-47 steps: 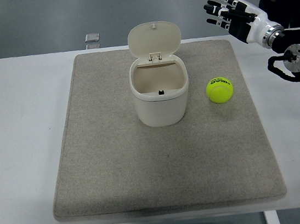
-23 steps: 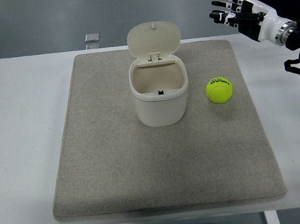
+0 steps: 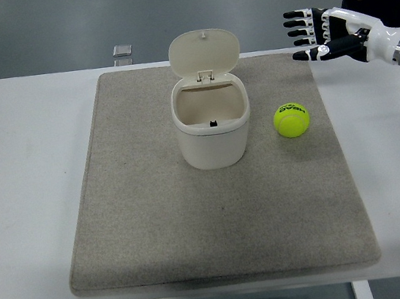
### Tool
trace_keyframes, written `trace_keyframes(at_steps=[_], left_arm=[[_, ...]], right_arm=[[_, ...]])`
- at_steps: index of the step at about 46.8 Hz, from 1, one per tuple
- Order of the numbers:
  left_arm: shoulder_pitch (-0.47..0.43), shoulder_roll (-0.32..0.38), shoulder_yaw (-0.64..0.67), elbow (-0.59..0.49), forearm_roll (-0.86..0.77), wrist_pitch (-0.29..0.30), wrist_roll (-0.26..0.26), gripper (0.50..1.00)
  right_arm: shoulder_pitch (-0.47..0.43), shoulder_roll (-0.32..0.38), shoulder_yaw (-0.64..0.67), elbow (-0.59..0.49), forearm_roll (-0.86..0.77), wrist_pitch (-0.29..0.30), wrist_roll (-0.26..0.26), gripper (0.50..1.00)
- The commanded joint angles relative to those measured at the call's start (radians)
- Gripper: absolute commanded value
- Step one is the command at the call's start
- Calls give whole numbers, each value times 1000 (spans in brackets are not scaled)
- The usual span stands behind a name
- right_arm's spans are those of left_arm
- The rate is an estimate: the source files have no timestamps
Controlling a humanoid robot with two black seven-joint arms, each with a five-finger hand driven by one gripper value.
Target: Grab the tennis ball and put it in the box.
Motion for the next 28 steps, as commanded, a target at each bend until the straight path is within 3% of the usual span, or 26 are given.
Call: trace_keyframes(at_steps=[1, 10, 23, 28], left_arm=[[0, 0, 0, 0, 0, 0, 0, 992], [0, 0, 0, 0, 0, 1, 0, 992], [0, 0, 0, 0, 0, 1, 0, 990], [0, 0, 0, 0, 0, 0, 0, 992]], right_arm=[[3, -23, -53, 8, -41, 0, 47, 930], [0, -35, -85, 48, -164, -9, 113, 930], [-2, -51, -113, 88, -334, -31, 146, 930], [3, -57, -157, 108, -374, -65, 166, 930]])
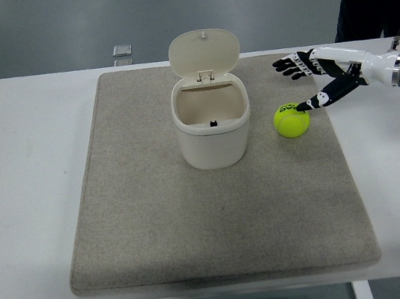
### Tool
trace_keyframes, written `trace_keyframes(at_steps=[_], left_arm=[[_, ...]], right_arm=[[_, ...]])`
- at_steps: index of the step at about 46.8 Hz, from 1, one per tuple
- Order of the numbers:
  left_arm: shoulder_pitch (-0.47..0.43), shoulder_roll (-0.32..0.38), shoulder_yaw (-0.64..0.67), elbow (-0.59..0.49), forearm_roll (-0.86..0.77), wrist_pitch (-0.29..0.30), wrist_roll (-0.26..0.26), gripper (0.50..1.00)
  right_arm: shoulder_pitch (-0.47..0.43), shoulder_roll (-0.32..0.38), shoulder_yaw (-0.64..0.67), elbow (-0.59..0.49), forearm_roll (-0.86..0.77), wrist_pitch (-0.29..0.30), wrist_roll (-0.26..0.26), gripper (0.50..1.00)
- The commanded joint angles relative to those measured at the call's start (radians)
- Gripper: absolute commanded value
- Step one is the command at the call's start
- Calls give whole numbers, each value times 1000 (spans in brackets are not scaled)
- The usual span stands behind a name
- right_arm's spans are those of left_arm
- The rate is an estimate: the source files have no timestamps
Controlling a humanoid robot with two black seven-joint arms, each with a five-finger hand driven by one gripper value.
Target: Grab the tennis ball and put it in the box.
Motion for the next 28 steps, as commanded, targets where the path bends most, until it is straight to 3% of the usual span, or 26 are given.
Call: trace_keyframes(at_steps=[1, 20, 28], left_arm=[[0, 0, 0, 0, 0, 1, 0, 992], [0, 0, 0, 0, 0, 1, 0, 992], [0, 0, 0, 0, 0, 1, 0, 992]], right_arm=[[3, -5, -37, 20, -30, -34, 16, 930], [0, -22, -169, 66, -118, -269, 41, 932], [-1, -19, -192, 66, -127, -302, 41, 932]])
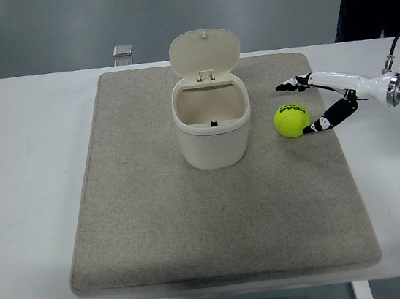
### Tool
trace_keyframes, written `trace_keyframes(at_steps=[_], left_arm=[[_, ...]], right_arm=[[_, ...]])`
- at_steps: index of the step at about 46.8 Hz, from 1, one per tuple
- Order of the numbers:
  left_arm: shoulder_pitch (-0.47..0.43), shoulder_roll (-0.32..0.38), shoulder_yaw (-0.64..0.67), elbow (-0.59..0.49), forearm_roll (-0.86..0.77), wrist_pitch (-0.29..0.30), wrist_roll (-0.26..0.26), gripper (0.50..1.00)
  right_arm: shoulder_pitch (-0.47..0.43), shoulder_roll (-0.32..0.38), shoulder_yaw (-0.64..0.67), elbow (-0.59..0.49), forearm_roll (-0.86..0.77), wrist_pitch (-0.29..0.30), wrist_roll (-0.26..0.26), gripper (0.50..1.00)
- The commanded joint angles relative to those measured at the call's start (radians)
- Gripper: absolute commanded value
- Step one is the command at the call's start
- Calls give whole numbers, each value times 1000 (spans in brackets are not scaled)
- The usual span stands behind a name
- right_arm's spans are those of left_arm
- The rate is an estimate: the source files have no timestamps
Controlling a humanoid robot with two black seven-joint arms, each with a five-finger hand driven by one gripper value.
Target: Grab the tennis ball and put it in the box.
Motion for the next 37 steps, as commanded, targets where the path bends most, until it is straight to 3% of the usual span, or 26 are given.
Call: trace_keyframes(at_steps=[1, 37], left_arm=[[0, 0, 0, 0, 0, 1, 0, 992], [0, 0, 0, 0, 0, 1, 0, 992]], right_arm=[[0, 0, -4, 0, -1, -4, 0, 932], [-12, 14, -4, 0, 2, -4, -6, 928]])
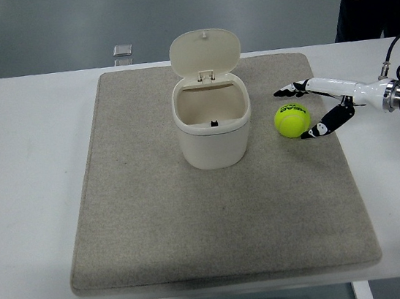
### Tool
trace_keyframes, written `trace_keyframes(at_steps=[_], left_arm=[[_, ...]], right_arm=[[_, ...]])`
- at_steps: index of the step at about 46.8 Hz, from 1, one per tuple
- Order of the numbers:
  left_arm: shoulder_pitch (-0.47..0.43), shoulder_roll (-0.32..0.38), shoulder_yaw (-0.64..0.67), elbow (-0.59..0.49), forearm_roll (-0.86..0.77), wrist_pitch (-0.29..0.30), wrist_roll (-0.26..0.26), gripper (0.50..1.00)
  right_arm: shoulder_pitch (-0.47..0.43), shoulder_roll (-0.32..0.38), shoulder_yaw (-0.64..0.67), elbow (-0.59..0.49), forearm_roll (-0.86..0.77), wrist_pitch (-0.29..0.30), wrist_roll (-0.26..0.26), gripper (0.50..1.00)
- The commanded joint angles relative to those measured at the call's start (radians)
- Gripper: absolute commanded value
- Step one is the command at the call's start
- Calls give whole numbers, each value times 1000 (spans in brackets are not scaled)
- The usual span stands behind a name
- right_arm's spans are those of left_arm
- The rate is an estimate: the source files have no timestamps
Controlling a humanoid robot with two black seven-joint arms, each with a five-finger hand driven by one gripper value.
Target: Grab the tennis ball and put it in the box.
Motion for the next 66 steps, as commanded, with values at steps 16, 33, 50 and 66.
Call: trace_keyframes(at_steps=[16, 33, 50, 66], left_arm=[[0, 0, 0, 0, 0, 0, 0, 992], [0, 0, 0, 0, 0, -1, 0, 992], [0, 0, 0, 0, 0, 0, 0, 992], [0, 0, 0, 0, 0, -1, 0, 992]], right_arm=[[-5, 9, 2, 0, 1, -14, -13, 917], [-8, 23, 2, 0, 1, -17, -27, 819], [-8, 26, 2, 0, 0, -15, -27, 688], [6, 12, 6, 11, 3, 31, -25, 500]])
